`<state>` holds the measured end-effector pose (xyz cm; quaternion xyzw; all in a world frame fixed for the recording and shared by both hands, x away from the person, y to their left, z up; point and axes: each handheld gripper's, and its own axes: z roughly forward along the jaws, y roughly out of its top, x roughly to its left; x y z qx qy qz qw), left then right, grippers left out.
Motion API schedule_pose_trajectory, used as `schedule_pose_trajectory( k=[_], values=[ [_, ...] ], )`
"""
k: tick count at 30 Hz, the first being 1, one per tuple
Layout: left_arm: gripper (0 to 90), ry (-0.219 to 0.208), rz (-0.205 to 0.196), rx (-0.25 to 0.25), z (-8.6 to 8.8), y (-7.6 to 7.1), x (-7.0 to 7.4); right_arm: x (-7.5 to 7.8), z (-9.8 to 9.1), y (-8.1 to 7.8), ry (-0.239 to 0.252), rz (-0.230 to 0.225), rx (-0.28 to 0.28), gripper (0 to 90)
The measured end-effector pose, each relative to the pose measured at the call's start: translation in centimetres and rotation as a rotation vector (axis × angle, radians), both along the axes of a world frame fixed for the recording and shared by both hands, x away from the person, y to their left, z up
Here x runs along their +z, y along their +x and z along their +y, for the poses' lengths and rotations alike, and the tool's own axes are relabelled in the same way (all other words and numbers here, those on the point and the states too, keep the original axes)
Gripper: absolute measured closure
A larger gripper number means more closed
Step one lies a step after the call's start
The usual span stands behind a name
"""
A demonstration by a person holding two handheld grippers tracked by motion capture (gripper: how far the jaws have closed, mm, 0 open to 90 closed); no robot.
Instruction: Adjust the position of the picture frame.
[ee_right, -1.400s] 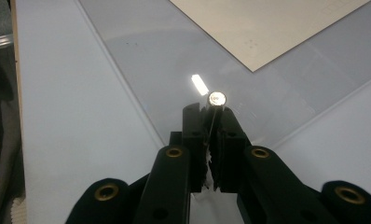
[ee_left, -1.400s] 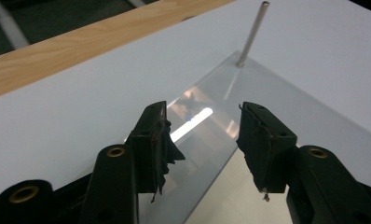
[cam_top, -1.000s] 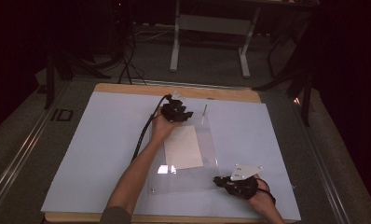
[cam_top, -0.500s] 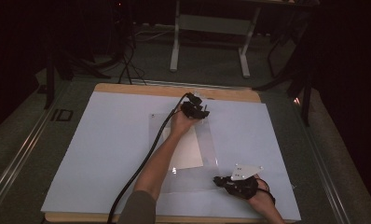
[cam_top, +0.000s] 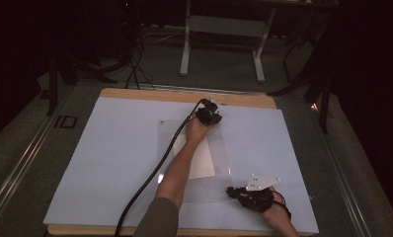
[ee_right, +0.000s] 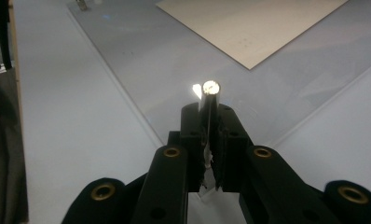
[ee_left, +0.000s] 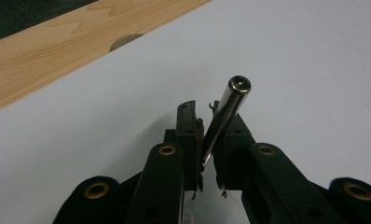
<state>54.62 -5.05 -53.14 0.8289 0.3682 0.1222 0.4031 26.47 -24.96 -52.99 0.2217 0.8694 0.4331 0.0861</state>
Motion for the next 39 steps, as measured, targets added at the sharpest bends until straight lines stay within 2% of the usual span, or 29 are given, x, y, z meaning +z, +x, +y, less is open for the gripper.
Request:
schedule_pose_trajectory(
  k=[2,3,6,9,16,19,23,27,31,34,37,39],
  values=[
    [80.8,-0.003,-0.004,0.004,0.0,0.0,-0.1,-0.1,0.0,0.0,-0.011,-0.003,0.000,83.5],
    [77.3,-0.003,-0.004,0.004,0.0,0.0,-0.1,-0.3,0.2,-0.1,-0.029,0.001,-0.005,83.2],
    [81.5,0.014,-0.017,0.008,-0.2,-0.1,0.0,-0.5,0.2,0.0,-0.027,0.015,-0.014,83.3],
    [83.6,0.067,-0.048,0.008,-0.5,-0.4,0.1,-0.4,0.3,0.0,-0.025,0.024,-0.029,83.9],
    [84.5,0.059,-0.066,0.005,0.1,-0.5,1.3,0.2,-0.1,0.3,0.066,0.084,-0.066,82.0],
    [84.4,0.103,-0.095,0.014,0.7,-0.6,2.0,0.5,-0.4,0.4,0.099,0.096,-0.091,81.1],
    [84.3,0.112,-0.092,0.023,3.1,-0.9,2.8,1.0,-1.0,0.6,0.137,0.103,-0.139,79.7],
    [84.5,0.075,-0.105,0.045,6.5,-1.7,3.5,1.5,-2.3,1.3,0.189,0.122,-0.190,77.5],
    [84.6,0.052,-0.108,0.069,10.0,-2.9,3.8,2.5,-3.0,2.3,0.213,0.106,-0.221,76.7],
    [84.7,0.044,-0.093,0.091,12.6,-3.8,4.0,3.2,-2.9,3.3,0.226,0.102,-0.233,76.6],
    [84.8,0.046,-0.074,0.087,15.6,-4.8,4.1,3.9,-2.6,4.6,0.239,0.095,-0.243,76.7],
    [84.9,0.060,-0.061,0.093,17.6,-5.9,4.2,4.2,-2.5,5.7,0.251,0.092,-0.255,76.8]
  ],
)
